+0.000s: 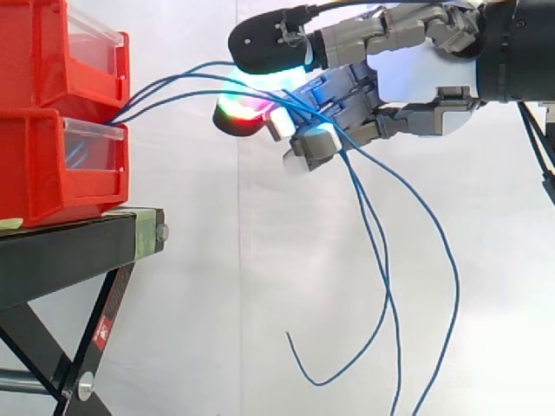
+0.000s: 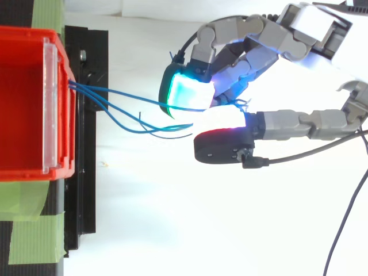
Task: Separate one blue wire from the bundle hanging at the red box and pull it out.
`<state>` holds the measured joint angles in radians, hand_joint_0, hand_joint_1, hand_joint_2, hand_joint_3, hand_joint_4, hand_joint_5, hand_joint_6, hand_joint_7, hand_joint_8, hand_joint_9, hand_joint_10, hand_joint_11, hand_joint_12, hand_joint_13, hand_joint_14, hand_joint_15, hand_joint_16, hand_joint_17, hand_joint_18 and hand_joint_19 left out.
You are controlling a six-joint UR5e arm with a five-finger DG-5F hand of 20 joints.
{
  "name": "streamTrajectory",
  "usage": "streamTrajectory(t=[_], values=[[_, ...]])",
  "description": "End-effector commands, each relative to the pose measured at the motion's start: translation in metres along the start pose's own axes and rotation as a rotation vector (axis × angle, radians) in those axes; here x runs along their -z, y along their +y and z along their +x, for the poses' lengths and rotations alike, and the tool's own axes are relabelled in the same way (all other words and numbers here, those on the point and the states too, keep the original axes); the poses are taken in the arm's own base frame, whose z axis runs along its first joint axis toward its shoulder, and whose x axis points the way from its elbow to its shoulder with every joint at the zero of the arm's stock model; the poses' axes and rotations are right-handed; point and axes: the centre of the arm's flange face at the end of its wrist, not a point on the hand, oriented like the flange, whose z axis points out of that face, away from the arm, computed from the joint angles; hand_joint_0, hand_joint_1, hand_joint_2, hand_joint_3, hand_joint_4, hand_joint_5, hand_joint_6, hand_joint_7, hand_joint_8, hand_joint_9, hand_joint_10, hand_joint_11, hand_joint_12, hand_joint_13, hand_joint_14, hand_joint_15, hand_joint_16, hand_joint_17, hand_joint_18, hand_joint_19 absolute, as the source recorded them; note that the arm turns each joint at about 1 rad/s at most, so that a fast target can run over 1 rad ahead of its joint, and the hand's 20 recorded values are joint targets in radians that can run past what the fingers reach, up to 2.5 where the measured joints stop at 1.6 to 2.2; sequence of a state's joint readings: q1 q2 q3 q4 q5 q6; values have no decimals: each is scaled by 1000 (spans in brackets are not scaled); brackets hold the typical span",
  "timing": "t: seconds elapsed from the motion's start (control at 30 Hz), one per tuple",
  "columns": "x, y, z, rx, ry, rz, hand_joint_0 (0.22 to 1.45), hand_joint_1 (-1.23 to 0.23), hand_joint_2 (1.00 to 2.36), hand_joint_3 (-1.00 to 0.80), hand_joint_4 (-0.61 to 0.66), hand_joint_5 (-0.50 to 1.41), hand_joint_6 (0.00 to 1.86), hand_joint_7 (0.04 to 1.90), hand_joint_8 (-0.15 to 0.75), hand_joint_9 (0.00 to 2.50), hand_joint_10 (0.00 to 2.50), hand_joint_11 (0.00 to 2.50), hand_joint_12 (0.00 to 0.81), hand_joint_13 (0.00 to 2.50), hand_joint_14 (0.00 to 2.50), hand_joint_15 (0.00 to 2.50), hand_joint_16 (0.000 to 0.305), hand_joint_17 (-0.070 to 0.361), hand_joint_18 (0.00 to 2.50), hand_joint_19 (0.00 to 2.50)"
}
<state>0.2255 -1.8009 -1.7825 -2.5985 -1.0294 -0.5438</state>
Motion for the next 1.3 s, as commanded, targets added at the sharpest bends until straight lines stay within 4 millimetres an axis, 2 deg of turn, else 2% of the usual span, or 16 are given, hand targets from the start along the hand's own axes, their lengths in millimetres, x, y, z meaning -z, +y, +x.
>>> streamTrajectory(t=[0.0,0.13,0.33,0.63,0.77,0.9,1.0,1.27], values=[[0,0,0,-1,0,0,781,-914,1041,61,161,-224,825,1206,296,850,19,1063,336,1097,3,1714,51,115,517,705],[0,0,0,0,1,-2,807,-914,1039,43,149,-240,827,1195,287,769,16,1025,357,1036,4,1698,51,114,489,684],[0,0,0,-1,1,1,821,-953,1034,-96,114,-255,795,1223,278,638,20,996,369,917,9,1619,51,114,443,635],[-1,1,0,-2,-1,-7,830,-975,1029,-150,93,-258,766,1252,263,484,20,965,383,770,14,1544,52,117,378,594],[-1,1,0,-4,-4,-7,821,-963,1026,-219,114,-248,771,1215,278,523,20,967,384,799,15,1529,52,117,396,612],[-1,1,0,-4,-4,-7,665,-866,1016,-317,197,-219,762,1215,318,702,20,993,383,918,16,1520,52,116,475,634],[-1,1,0,-4,-4,-7,616,-821,1013,-347,206,-207,753,1208,325,747,20,1014,382,922,16,1500,52,116,468,659],[-1,1,0,-4,-4,-7,573,-717,1008,-413,236,-175,729,1245,344,834,20,1019,387,972,15,1474,52,117,478,693]])
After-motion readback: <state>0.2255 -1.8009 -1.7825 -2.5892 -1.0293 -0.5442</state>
